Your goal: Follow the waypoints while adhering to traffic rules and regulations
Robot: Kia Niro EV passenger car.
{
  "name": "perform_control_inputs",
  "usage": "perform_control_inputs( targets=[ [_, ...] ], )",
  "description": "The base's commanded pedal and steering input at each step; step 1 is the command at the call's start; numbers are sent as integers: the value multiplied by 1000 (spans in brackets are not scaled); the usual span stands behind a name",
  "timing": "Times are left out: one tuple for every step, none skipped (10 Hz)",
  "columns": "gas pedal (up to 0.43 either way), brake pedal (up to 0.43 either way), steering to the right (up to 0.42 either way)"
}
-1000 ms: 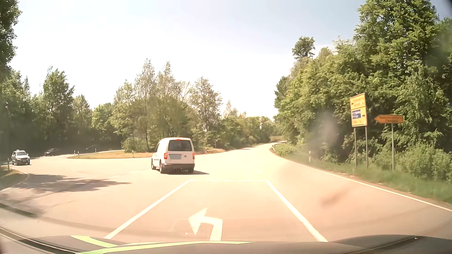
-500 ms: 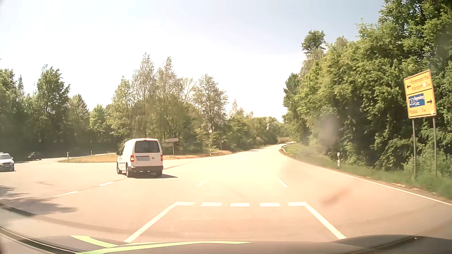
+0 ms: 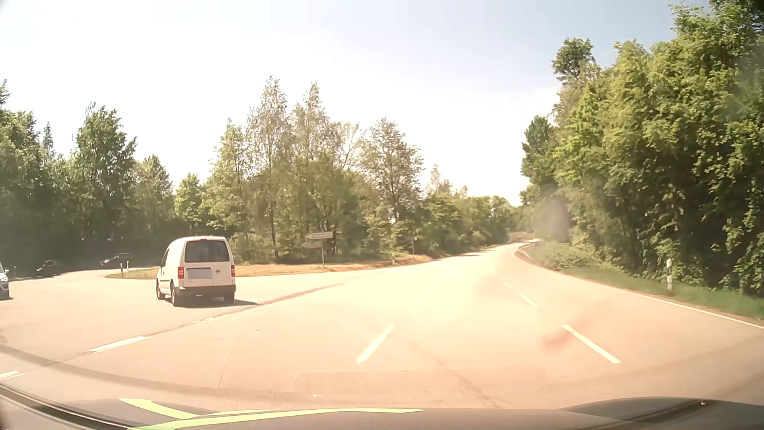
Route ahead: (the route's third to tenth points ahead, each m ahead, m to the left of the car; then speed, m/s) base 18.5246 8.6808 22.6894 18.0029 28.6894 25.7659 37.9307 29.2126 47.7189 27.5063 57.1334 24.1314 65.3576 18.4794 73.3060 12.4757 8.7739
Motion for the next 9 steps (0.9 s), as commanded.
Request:
perform_control_inputs(
  targets=[
    [0,6,-123],
    [0,0,-130],
    [0,0,-136],
    [0,0,-139],
    [0,0,-145],
    [0,0,-150],
    [0,0,-157],
    [0,0,-163],
    [0,0,-170]
  ],
)
